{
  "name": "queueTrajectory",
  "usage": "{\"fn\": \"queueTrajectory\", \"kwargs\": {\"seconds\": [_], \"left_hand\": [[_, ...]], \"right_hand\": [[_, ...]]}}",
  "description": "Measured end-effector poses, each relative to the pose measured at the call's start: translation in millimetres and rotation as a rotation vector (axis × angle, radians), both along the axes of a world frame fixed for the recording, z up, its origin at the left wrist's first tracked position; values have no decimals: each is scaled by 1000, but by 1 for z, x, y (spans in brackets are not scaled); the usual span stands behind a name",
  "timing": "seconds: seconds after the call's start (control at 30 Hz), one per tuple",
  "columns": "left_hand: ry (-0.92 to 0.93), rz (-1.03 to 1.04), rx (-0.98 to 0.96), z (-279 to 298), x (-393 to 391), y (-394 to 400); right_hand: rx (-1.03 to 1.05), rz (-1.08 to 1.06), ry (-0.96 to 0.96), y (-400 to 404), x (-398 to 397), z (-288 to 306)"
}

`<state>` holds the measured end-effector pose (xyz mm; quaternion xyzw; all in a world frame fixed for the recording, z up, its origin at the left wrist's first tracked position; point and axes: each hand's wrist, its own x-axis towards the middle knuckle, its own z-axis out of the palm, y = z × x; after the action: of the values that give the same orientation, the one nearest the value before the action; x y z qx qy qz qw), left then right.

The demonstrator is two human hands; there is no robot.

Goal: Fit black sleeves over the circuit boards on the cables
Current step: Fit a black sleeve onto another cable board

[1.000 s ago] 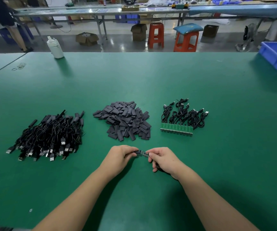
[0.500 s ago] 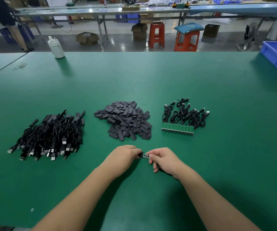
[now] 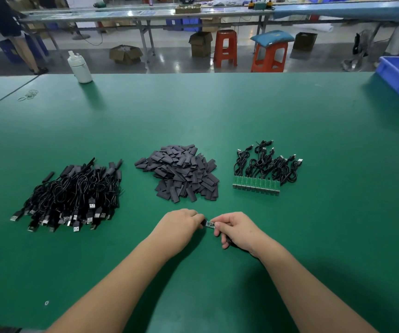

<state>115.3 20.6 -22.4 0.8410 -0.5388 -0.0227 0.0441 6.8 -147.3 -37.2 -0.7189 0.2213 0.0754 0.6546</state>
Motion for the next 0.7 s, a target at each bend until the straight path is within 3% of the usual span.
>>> {"fn": "queueTrajectory", "kwargs": {"seconds": [0.23,0.7], "left_hand": [[53,79,-64,-1,-5,-3],[137,15,-92,1,-10,-10]], "right_hand": [[22,-9,-7,-1,0,0],[10,27,-9,-2,-1,-2]]}}
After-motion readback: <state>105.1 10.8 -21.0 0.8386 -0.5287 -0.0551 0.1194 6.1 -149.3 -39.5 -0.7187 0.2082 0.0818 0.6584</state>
